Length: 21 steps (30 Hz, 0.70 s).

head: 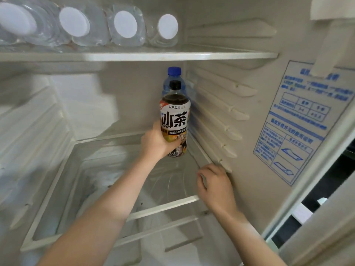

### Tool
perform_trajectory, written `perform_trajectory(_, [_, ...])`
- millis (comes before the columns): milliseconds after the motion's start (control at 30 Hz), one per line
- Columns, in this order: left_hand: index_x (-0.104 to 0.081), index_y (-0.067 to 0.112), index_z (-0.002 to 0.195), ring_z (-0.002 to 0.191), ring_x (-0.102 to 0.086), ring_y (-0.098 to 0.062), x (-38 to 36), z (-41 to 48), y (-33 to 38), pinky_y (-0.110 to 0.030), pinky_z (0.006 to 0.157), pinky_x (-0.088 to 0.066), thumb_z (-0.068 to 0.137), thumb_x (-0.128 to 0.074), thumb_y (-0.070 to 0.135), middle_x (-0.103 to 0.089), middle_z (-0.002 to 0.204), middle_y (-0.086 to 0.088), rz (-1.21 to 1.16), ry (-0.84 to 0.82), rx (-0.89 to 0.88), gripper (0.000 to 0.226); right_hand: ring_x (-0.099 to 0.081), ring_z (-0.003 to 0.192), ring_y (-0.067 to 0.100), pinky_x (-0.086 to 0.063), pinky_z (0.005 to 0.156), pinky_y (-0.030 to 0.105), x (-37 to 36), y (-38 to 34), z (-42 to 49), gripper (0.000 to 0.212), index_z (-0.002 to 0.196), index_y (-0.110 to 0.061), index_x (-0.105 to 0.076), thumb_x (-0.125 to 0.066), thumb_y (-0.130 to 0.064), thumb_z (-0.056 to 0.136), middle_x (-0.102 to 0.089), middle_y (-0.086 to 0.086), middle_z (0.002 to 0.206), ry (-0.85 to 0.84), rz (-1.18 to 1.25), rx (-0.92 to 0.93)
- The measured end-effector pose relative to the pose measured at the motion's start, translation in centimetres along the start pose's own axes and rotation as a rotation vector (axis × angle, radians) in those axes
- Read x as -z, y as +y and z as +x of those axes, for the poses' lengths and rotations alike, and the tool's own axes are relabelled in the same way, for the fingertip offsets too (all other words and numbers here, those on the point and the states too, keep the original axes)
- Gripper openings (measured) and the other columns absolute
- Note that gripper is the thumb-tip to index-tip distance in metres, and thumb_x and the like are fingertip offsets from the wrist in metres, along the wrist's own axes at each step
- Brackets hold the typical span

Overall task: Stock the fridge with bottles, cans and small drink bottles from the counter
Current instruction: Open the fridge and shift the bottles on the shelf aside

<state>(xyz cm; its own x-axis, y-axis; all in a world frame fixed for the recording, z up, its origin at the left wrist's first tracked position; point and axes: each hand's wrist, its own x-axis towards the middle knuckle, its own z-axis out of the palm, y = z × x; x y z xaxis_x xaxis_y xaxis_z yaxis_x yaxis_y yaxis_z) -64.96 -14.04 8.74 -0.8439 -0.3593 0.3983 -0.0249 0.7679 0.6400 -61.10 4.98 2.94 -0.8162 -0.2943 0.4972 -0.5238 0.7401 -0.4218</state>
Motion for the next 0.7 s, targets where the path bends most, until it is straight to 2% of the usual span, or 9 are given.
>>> perform_trajectory(100, [-0.047,0.017,0.133,0.102,-0.065,-0.028,0.0,0.1,-0.7,-0.035,0.084,-0.052,0.070,-0.080,0.037,-0.068,0.115,-0.004,-0.018,0.004,-0.040,0.074,-0.058,0.077,0.032,-0.051,0.071,0.042,-0.4,0.0,-0.2,0.011,0.075,-0.010,-0.071,-0.060,-0.009,0.076,-0.064,0.007,0.080,0.049,0.017,-0.001])
perform_trajectory(200, [-0.046,0.015,0.133,0.097,-0.067,-0.029,-0.5,0.0,-0.8,-0.034,0.079,-0.051,0.068,-0.080,0.039,-0.069,0.111,-0.005,-0.008,0.056,-0.063,0.077,-0.058,0.075,0.030,-0.052,0.069,0.041,-0.5,-0.2,-0.3,0.013,0.074,-0.012,-0.070,-0.057,-0.013,0.074,-0.064,0.005,0.078,0.081,0.028,-0.033])
perform_trajectory(400, [-0.036,0.019,0.138,0.112,-0.061,-0.026,-2.5,0.0,-0.2,-0.036,0.093,-0.047,0.070,-0.078,0.044,-0.062,0.127,-0.001,-0.096,0.033,-0.033,0.083,-0.059,0.075,0.030,-0.052,0.069,0.034,-0.3,-0.3,-0.5,0.014,0.075,-0.012,-0.071,-0.057,-0.012,0.075,-0.064,0.005,0.079,0.055,0.034,-0.048])
perform_trajectory(533, [-0.037,0.019,0.137,0.111,-0.062,-0.023,-2.9,0.2,0.0,-0.031,0.088,-0.044,0.069,-0.079,0.044,-0.062,0.127,0.000,-0.121,0.026,-0.056,0.084,-0.059,0.080,0.031,-0.051,0.076,0.038,-0.2,-0.6,-0.5,0.018,0.077,-0.010,-0.072,-0.055,-0.015,0.080,-0.066,0.006,0.081,0.055,0.009,-0.070])
perform_trajectory(700, [-0.040,0.014,0.134,0.115,-0.058,-0.027,-3.8,0.6,0.7,-0.039,0.091,-0.049,0.068,-0.081,0.040,-0.058,0.128,-0.006,-0.189,0.003,-0.066,0.082,-0.058,0.082,0.031,-0.049,0.076,0.037,0.1,-0.7,-0.5,0.017,0.079,-0.010,-0.072,-0.056,-0.014,0.083,-0.066,0.007,0.085,0.036,0.011,-0.073])
